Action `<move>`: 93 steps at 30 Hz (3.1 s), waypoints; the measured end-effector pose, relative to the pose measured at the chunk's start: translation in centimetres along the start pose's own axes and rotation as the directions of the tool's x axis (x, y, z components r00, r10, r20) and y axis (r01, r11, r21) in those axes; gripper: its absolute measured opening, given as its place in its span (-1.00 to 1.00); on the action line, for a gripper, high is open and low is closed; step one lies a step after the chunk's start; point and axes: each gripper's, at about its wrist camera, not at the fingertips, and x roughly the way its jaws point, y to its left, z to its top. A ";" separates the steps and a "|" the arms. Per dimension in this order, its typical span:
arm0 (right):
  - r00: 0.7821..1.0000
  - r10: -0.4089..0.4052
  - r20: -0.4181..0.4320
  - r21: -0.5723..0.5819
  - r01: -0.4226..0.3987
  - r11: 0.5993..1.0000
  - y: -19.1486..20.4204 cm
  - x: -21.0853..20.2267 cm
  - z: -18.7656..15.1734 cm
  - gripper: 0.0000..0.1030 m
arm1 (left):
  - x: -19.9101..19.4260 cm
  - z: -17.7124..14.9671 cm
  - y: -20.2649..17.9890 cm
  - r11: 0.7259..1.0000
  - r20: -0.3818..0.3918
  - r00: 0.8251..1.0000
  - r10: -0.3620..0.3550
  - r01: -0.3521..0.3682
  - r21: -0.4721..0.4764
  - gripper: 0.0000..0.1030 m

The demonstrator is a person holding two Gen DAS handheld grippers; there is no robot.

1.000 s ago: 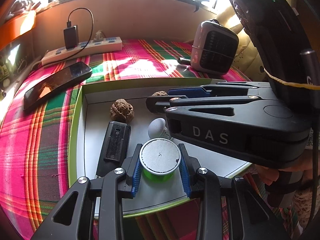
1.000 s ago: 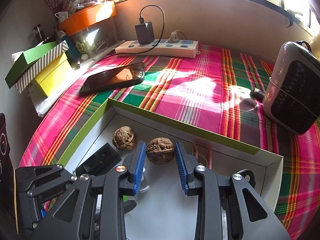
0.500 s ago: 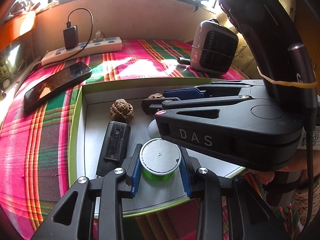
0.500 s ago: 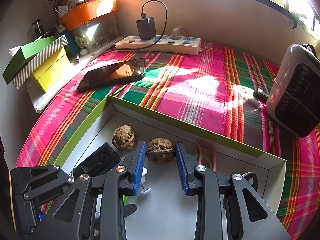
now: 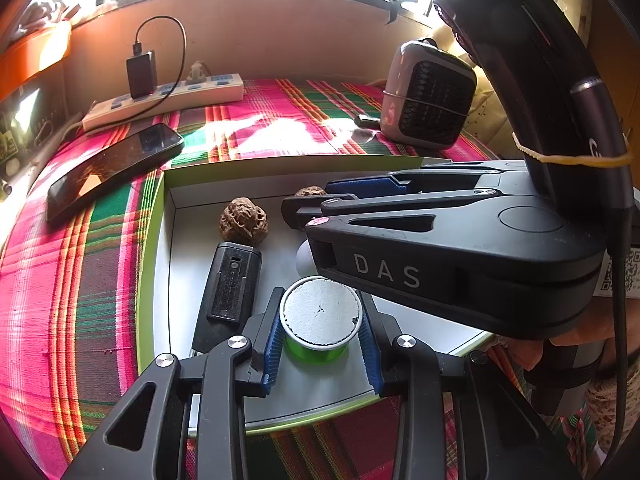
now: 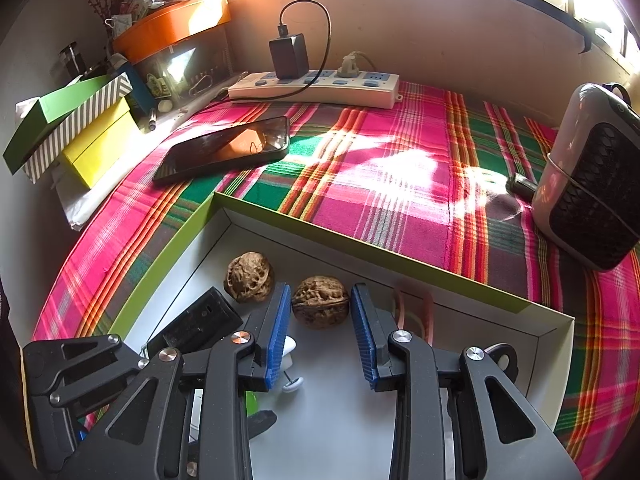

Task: Organize objects
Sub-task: 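Open right gripper to release the walnut while left gripper lowers the puck into the box, then open left gripper to release the green puck onto the box floor, then withdraw both grippers from the box toward the pink piece and white cable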

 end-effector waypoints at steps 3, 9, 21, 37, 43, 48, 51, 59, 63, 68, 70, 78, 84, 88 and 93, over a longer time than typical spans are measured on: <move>1.000 0.002 -0.003 0.003 -0.002 1.000 0.0 0.0 -0.1 -0.36 | 0.0 0.0 0.0 1.000 0.000 1.000 0.000 0.000 0.000 -0.37; 1.000 0.006 0.002 0.017 -0.006 1.000 -0.1 -0.1 -0.2 -0.22 | 0.0 0.1 0.0 1.000 -0.001 1.000 -0.003 0.003 -0.001 -0.34; 1.000 -0.002 0.016 0.024 0.002 1.000 -0.2 -0.5 -0.1 -0.14 | -0.1 0.0 -0.2 1.000 0.000 1.000 -0.010 0.010 -0.004 -0.25; 0.998 0.001 0.066 0.074 -0.006 0.997 -1.0 -3.0 -1.0 -0.10 | -2.1 0.1 -0.4 1.000 0.040 0.999 0.019 -0.019 -0.008 -0.20; 0.996 -0.002 0.094 0.095 -0.007 0.995 -1.4 -4.4 -1.5 -0.04 | -2.8 -0.1 -0.6 1.000 0.051 0.999 0.021 -0.020 -0.008 -0.20; 0.993 -0.005 0.116 0.108 -0.008 0.994 -1.5 -5.6 -2.3 -0.04 | -3.5 -0.4 -0.5 0.999 0.059 0.998 0.035 -0.035 -0.014 -0.19; 0.992 -0.020 0.127 0.108 0.006 0.994 -1.5 -6.3 -2.8 -0.04 | -3.8 -0.5 -0.5 0.999 0.062 0.997 0.043 -0.043 -0.015 -0.19; 0.988 -0.039 0.149 0.127 0.020 0.992 -2.0 -8.2 -4.6 -0.04 | -5.2 -1.0 -0.4 0.998 0.079 0.995 0.053 -0.051 -0.024 -0.19; 0.985 -0.060 0.163 0.141 0.037 0.989 -2.5 -9.5 -6.0 -0.03 | -6.0 -1.4 -0.4 0.998 0.090 0.994 0.057 -0.054 -0.032 -0.19; 0.981 -0.091 0.170 0.158 0.063 0.985 -3.1 -10.8 -7.8 -0.03 | -7.5 -1.9 -1.0 0.999 0.120 0.991 0.053 -0.052 -0.017 -0.19; 0.980 -0.108 0.167 0.164 0.081 0.983 -3.3 -11.2 -8.6 -0.03 | -8.0 -2.1 -1.3 0.999 0.131 0.991 0.041 -0.041 -0.008 -0.19; 0.979 -0.122 0.164 0.190 0.090 0.978 -4.0 -12.3 -10.8 -0.03 | -7.8 -3.2 -2.9 0.999 0.101 0.995 -0.010 0.007 0.039 -0.19; 0.981 -0.127 0.148 0.185 0.099 0.978 -4.1 -12.2 -12.2 -0.03 | -6.6 -3.7 -4.0 0.996 0.050 0.996 -0.072 0.068 0.064 -0.19; 0.981 -0.133 0.139 0.189 0.105 0.976 -4.3 -12.1 -12.9 -0.03 | -5.6 -3.8 -4.9 0.992 0.021 0.996 -0.088 0.086 0.087 -0.19; 0.983 -0.131 0.132 0.210 0.101 0.972 -4.9 -12.2 -13.8 -0.03 | -4.2 -3.6 -5.8 0.988 -0.005 0.996 -0.085 0.085 0.127 -0.19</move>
